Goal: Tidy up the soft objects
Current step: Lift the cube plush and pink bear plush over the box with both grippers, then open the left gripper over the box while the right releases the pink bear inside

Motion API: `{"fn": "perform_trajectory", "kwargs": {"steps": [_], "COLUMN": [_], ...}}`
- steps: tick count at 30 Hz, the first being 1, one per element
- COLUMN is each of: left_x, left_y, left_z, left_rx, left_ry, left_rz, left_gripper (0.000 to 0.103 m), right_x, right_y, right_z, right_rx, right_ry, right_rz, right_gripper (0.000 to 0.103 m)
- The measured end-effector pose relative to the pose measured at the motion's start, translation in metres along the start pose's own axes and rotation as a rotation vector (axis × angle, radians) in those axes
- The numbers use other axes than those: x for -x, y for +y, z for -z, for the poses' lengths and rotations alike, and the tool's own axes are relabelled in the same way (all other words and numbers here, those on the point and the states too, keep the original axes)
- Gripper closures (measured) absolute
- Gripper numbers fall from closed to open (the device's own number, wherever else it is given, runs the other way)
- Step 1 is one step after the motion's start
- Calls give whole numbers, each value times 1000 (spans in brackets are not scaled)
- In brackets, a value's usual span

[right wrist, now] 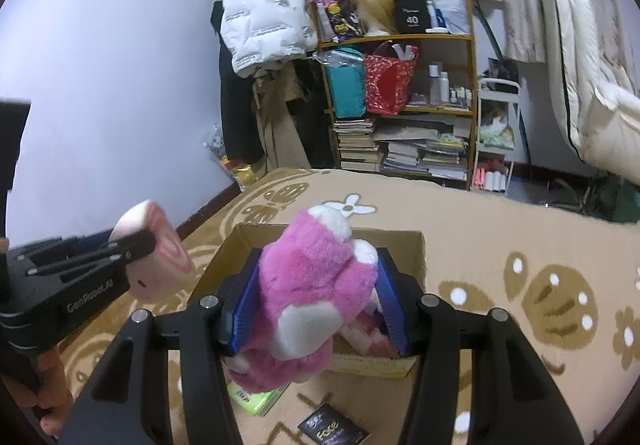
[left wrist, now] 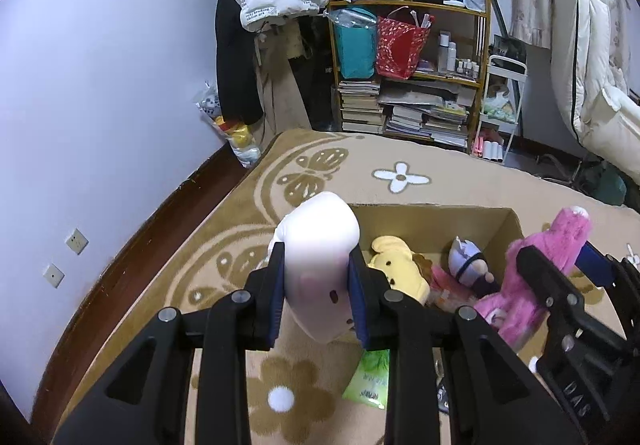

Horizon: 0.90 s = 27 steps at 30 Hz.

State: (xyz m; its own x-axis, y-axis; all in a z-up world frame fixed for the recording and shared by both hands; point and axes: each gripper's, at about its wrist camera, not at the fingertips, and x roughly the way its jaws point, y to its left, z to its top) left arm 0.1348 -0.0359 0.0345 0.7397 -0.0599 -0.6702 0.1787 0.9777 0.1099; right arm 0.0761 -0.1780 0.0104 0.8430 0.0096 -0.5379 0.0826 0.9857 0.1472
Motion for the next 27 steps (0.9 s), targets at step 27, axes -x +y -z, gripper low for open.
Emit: {"fn": "perform_trajectory", "kwargs": {"steps": [27], "left_x": [-48], "left_y": [-8], "left_z": [7], "left_rx": [13], "left_ry": [49], "left_rz": [43], "left_gripper": [76], "right_x": [-37], "right_y": [-16], "right_z": [3], "right_rx": [-4], "right_ry": [3], "right_rz": [13], "right_gripper": [45]}}
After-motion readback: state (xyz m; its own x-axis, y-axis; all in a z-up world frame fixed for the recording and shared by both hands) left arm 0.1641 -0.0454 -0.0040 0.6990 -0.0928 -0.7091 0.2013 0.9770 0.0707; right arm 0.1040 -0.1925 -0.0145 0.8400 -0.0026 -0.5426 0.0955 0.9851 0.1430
